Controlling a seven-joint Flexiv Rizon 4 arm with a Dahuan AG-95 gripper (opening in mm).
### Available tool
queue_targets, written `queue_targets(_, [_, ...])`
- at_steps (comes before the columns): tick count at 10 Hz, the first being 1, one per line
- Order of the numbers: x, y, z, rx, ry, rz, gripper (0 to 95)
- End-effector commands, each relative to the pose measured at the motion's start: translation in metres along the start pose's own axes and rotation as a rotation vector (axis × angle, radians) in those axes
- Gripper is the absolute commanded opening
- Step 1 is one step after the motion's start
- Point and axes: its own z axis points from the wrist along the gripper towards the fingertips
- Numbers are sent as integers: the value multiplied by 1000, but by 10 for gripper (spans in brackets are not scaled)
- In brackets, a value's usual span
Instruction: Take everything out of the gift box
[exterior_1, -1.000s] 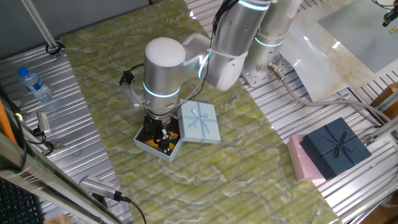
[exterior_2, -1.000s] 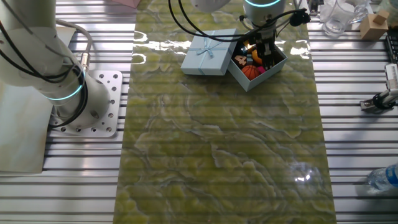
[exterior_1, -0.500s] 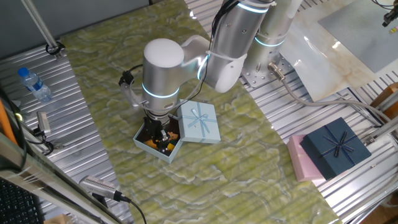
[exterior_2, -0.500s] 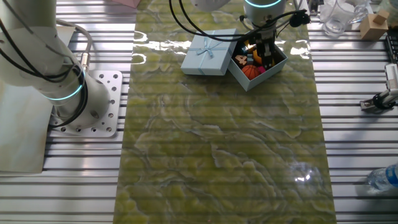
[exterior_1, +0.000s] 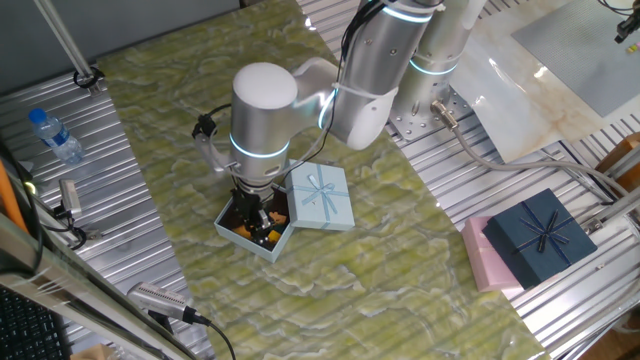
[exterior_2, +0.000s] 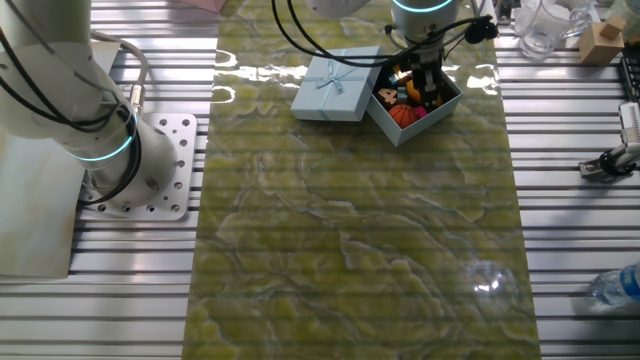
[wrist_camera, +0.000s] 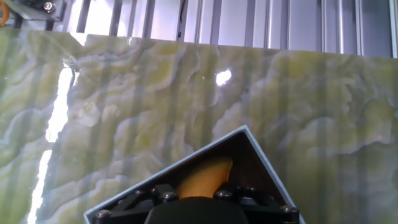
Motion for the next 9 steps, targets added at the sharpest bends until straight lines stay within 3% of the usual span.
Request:
queue_targets(1, [0, 0, 1, 4, -5, 3, 190])
queue_targets(2, [1, 0, 0, 5, -6, 5, 0])
queue_targets(9, [6, 4, -11, 8, -1, -8, 0])
